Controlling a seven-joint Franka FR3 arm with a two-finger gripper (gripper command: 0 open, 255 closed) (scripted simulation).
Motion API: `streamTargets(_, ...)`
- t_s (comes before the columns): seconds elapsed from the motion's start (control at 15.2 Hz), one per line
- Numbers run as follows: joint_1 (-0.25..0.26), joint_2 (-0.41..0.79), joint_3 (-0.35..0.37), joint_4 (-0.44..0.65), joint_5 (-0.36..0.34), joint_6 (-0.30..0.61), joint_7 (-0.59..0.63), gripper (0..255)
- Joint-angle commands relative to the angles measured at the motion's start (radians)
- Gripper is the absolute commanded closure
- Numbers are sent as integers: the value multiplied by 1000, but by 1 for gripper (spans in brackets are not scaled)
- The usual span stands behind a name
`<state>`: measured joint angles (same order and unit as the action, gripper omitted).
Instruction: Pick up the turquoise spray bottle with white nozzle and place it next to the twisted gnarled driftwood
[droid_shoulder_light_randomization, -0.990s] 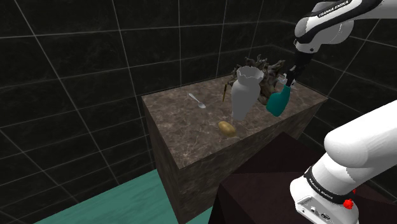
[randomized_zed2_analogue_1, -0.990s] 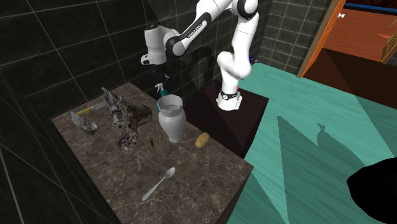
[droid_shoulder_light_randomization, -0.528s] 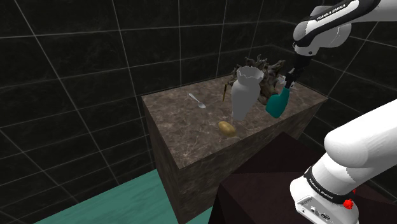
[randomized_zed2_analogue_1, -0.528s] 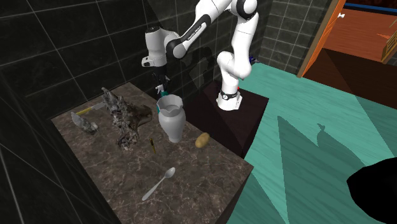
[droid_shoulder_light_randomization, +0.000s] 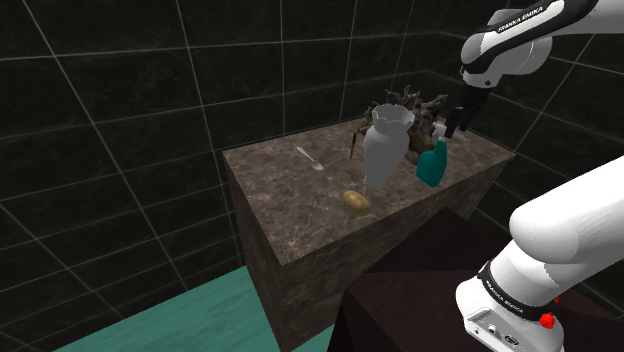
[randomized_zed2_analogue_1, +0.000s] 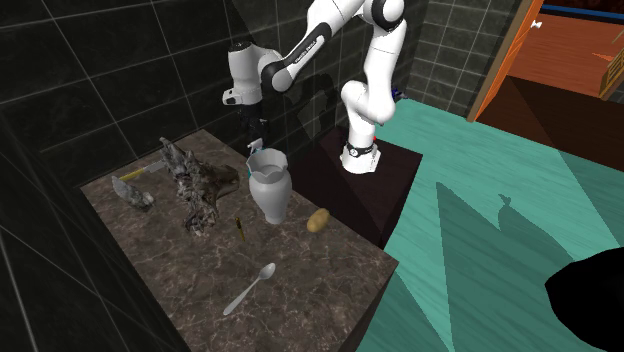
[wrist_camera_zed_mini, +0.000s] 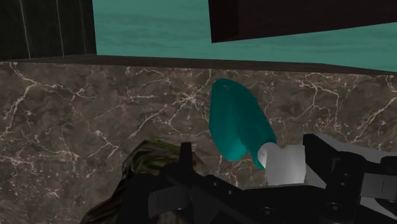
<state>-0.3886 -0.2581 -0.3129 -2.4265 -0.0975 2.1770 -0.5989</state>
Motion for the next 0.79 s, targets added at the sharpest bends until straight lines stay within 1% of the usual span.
streamTargets(0.0, 0, -17, 4, 20, -3, -37, 3, 0)
streamTargets(0.2, -1, -55, 13, 83, -6, -137, 8, 0)
streamTargets(0.73, -1, -55, 13, 83, -6, -136, 8, 0)
